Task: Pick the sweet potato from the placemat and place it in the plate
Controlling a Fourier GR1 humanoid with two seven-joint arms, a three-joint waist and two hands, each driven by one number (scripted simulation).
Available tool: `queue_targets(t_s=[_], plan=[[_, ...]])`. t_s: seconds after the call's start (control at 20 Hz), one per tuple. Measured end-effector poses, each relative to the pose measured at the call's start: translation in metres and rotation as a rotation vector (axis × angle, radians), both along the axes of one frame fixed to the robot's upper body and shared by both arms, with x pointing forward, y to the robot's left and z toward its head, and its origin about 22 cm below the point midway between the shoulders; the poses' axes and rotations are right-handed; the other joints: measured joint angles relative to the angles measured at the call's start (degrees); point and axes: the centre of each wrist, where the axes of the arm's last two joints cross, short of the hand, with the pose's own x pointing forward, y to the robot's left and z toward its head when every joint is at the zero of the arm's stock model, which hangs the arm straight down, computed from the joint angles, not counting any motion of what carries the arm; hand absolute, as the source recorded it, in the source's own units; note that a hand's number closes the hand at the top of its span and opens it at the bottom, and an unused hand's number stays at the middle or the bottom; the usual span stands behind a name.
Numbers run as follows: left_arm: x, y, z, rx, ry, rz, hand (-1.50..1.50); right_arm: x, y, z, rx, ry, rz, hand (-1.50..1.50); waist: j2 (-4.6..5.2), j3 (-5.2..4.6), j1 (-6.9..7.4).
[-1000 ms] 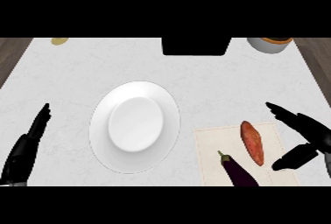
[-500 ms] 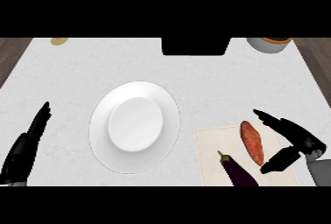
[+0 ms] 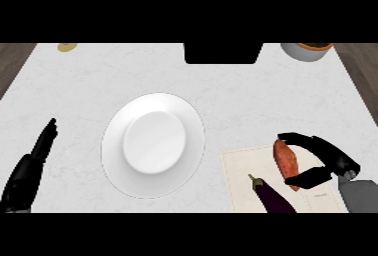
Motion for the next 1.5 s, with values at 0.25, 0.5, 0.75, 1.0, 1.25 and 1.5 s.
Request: queue_targets(t_s=[0.25,0.5,0.75,1.0,1.25,1.5], plan=[[0.002,-0.002,-0.001,0.000,0.001,0.000,0.00,0.005,0.004,-0.004,0.028,-0.050,-0.007,1.50,-0.06,-0.15,-0.09],[0.001,0.005,0.002,0.008,0.003,-0.001,0.00,0.012,0.004,-0.010,0.015,-0.089,-0.011,1.50,-0.16,-0.25,-0.02],[0.012,-0.007,0.004,0.001,-0.014,-0.058,0.00,0.063,0.032,0.036,-0.160,-0.252,0.208,1.50,0.91,0.16,3.47],[0.025,-0.021,0.010,-0.001,-0.036,-0.116,0.00,0.102,0.055,0.091,-0.374,-0.468,0.402,1.50,2.14,0.37,7.00],[0.031,-0.025,0.013,0.000,-0.034,-0.123,0.00,0.130,0.060,0.117,-0.410,-0.685,0.436,1.50,2.46,0.49,6.96],[0.029,-0.020,0.013,0.001,-0.026,-0.102,0.00,0.150,0.064,0.136,-0.338,-0.918,0.431,1.50,2.12,0.47,5.81]])
